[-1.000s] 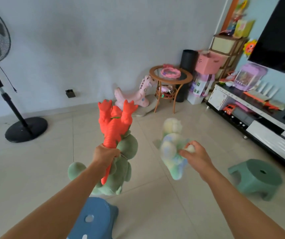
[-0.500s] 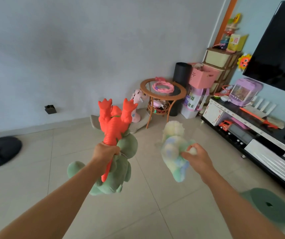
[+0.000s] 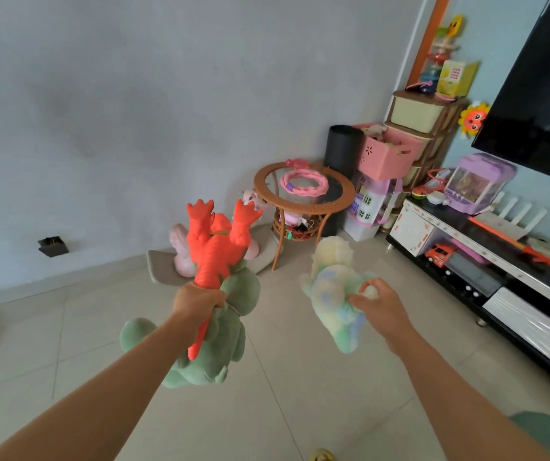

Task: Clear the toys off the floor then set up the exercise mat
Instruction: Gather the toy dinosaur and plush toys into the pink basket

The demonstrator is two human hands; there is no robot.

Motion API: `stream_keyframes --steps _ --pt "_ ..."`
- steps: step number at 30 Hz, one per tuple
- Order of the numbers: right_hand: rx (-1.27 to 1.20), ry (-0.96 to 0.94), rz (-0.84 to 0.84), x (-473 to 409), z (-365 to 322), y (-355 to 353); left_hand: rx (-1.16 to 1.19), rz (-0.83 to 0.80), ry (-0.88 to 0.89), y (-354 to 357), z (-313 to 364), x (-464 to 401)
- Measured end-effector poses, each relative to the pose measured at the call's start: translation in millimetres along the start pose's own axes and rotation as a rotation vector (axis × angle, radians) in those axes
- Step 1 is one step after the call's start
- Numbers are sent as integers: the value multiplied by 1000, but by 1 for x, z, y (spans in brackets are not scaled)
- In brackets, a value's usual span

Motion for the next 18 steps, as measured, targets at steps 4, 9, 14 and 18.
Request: stream_keyframes --steps 4,9,14,18 --pt "6 -4 -20 -76 -21 -7 2 32 -9 45 16 -56" --pt "-7 -18 -41 -184 -52 -33 -1 54 -32 117 50 -129" --pt "6 -37 -36 -268 -85 -68 -9 41 -33 181 91 -186" --pt "4 -35 -22 -326 -99 -89 18 35 2 230 123 -231"
Point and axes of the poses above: each hand's wrist, its own x-axis away from the middle knuckle, its own y-axis out of the palm, z = x × y, the point moved 4 cm from there along -x, towards the middle knuckle, and after that the axes turned 14 degrees about y, right-handed, at the moved point
